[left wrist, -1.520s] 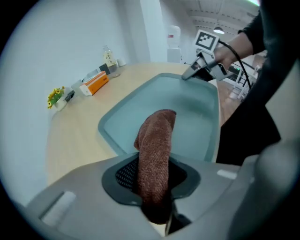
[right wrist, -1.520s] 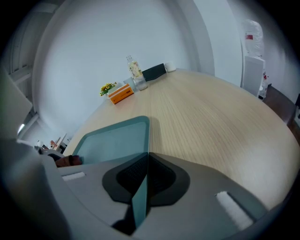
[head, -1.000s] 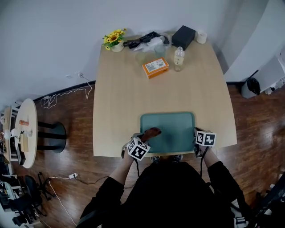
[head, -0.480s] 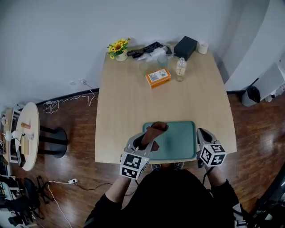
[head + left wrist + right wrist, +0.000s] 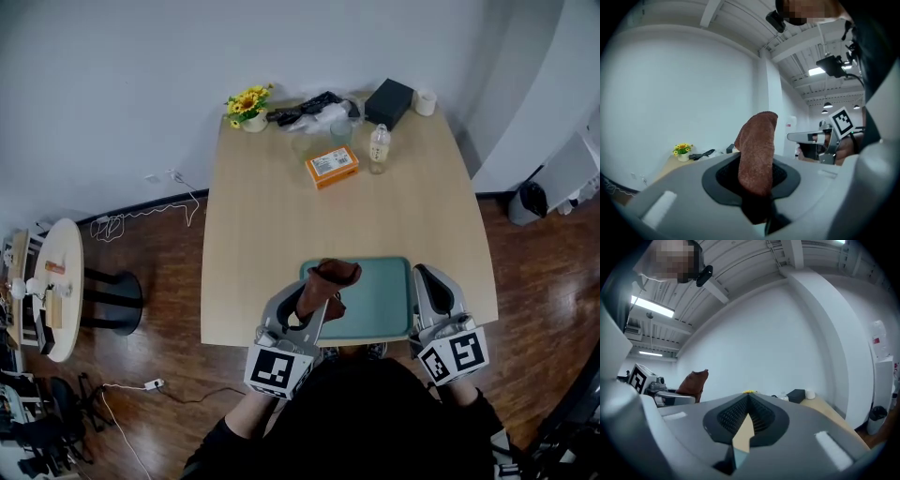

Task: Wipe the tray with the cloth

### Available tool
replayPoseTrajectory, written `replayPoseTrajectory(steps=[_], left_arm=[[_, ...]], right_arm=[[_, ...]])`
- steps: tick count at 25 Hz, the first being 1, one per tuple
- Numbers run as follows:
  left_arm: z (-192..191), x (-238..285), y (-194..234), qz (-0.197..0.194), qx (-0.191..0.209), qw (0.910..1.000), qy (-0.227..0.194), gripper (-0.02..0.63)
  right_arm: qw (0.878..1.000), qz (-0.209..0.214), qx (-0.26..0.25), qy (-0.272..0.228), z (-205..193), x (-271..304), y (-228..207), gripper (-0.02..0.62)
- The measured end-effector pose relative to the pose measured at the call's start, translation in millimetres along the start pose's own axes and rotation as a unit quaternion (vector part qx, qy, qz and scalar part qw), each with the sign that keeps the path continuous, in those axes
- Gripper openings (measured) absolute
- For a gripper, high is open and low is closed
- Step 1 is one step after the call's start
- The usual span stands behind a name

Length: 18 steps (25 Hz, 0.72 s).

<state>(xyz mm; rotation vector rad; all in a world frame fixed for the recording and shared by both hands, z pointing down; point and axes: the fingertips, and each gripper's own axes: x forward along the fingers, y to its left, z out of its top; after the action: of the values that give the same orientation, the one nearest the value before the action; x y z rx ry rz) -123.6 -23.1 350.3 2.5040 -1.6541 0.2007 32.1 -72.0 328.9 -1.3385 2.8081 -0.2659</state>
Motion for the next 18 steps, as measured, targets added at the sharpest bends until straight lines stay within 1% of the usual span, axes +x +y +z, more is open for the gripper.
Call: replayPoseTrajectory(steps=[2,3,4,5,7,8,9,11,13,15,16,18], left_arm=[[-33,-1,36,0.043,-0.016,0.9986,0.026,0.074],[-60,-3,61,0.073,-0.033,0.9957,0.045,0.074],[-91,-9,90,0.109,-0.056,0.9901,0.069,0.074],[-124,-17,119,0.145,-0.084,0.9812,0.095,0.074],[-185,-41,165,0.206,-0.135,0.9586,0.143,0.074],[-208,-52,180,0.225,-0.151,0.9488,0.163,0.074],[-225,-61,189,0.237,-0.158,0.9416,0.18,0.074],[-251,-69,194,0.243,-0.16,0.9338,0.208,0.074],[-276,-68,190,0.234,-0.157,0.9293,0.238,0.075],[-305,-65,183,0.222,-0.155,0.9216,0.278,0.085],[-321,-64,179,0.216,-0.162,0.915,0.299,0.097],[-347,-67,173,0.209,-0.196,0.8992,0.331,0.14]], right_arm=[[1.0,-0.004,0.003,0.0,0,-2,-2,0.002],[1.0,-0.006,0.005,-0.001,0,-2,-3,0.002],[1.0,-0.008,0.008,-0.001,-1,-3,-5,0.002],[1.0,-0.01,0.012,-0.001,-2,-4,-7,0.002],[1.0,-0.012,0.019,0.001,-3,-5,-10,0.002],[1.0,-0.013,0.021,0.002,-4,-6,-12,0.002],[1.0,-0.015,0.021,0.003,-4,-7,-14,0.002],[1.0,-0.017,0.021,0.006,-6,-9,-16,0.002],[1.0,-0.018,0.023,0.01,-9,-8,-15,0.002],[1.0,-0.014,0.025,0.014,-11,-7,-12,0.002],[1.0,-0.011,0.024,0.015,-11,-6,-10,0.002],[1.0,-0.007,0.023,0.018,-12,-4,-7,0.002]])
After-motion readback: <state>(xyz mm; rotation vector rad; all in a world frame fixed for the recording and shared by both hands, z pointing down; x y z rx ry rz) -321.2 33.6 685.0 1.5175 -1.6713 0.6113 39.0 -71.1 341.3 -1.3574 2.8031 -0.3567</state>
